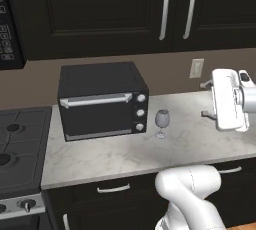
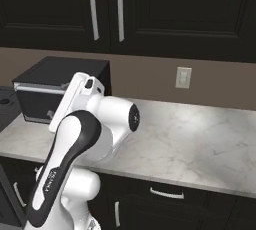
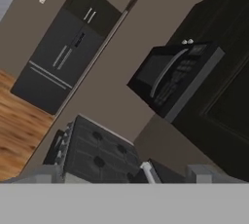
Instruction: Retrieve the wine glasses from the counter and place one next to each plate.
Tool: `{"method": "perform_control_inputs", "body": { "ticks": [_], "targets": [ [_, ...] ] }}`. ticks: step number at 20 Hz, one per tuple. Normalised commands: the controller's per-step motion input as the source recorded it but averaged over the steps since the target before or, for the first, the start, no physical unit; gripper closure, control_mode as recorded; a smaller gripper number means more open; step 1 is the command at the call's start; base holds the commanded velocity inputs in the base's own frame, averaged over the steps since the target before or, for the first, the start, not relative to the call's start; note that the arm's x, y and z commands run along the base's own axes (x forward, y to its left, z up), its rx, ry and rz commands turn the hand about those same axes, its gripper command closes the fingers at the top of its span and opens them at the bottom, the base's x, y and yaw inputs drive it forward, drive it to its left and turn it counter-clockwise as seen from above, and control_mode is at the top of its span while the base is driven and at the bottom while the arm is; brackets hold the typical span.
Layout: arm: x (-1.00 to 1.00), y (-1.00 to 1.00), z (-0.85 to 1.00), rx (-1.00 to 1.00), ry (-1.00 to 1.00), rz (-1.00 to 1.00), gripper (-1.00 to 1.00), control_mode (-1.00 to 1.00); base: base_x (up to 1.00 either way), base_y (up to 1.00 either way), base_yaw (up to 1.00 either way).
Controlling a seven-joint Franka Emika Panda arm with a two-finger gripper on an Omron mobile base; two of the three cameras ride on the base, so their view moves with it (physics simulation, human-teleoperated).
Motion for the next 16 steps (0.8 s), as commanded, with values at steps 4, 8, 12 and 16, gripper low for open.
{"method": "perform_control_inputs", "body": {
  "ticks": [4,8,12,16],
  "targets": [
    [0.1,-0.13,-0.2,0.0,0.05,0.04,-1.0,-1.0,0.0,0.0,0.0],
    [0.07,-0.22,-0.19,0.0,0.06,0.03,-1.0,-1.0,0.0,0.0,0.0],
    [0.19,-0.21,-0.28,0.0,0.07,0.0,-1.0,-1.0,0.0,0.0,0.0],
    [0.22,-0.23,-0.35,0.0,0.08,0.0,-1.0,-1.0,0.0,0.0,0.0]
  ]
}}
